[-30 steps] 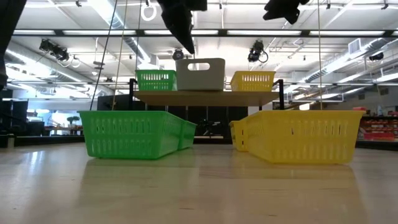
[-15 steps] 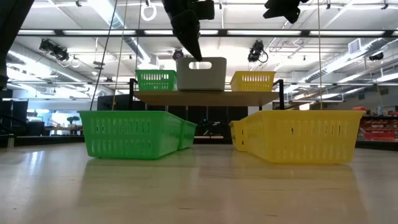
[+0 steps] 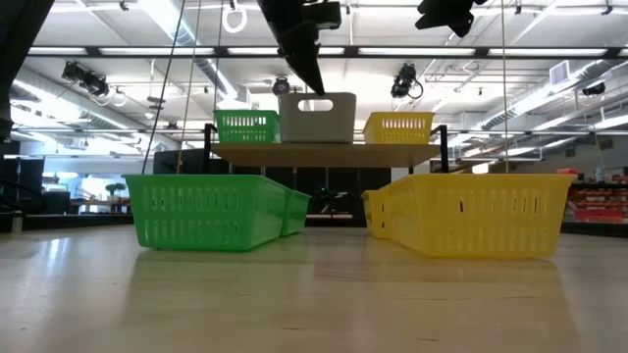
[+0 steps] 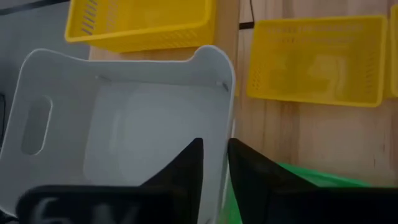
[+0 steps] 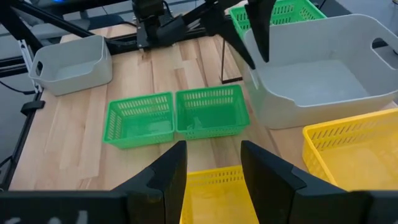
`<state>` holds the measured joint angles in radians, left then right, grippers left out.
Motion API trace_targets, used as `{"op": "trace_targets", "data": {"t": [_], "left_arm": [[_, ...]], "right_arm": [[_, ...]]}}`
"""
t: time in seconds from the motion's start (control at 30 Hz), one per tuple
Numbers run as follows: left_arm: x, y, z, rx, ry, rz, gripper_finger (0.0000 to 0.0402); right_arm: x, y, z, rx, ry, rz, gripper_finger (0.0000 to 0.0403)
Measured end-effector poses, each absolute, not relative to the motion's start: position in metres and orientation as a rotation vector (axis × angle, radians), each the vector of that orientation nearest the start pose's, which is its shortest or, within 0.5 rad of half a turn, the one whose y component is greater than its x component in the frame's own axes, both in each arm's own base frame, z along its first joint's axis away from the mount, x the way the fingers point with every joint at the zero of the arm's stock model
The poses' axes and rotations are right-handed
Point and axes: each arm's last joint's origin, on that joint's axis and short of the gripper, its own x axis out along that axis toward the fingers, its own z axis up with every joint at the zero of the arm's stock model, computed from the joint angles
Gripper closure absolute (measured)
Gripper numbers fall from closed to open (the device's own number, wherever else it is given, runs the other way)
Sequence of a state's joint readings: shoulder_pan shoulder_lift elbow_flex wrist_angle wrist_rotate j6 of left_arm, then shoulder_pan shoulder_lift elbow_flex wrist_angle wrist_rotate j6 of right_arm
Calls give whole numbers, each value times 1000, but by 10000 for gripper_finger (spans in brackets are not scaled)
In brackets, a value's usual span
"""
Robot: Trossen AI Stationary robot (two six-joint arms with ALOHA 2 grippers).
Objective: Stack baskets on shelf by color
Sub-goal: Adjust the gray bin on the shelf, then stack the right gray bin on top of the gray bin on the shelf
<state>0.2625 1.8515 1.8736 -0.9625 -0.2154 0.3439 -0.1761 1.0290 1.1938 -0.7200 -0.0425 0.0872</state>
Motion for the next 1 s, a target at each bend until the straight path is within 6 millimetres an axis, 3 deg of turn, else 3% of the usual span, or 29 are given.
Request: {"op": "trace_targets", "data": {"t": [0.8,1.0], "left_arm": [[381,108,348,236,954,275,354],[377,108,362,222,915,293,349]], "right_arm": [[195,-34,378,163,545,-160,245],[195,-34,378,186,545,-165,245]]}}
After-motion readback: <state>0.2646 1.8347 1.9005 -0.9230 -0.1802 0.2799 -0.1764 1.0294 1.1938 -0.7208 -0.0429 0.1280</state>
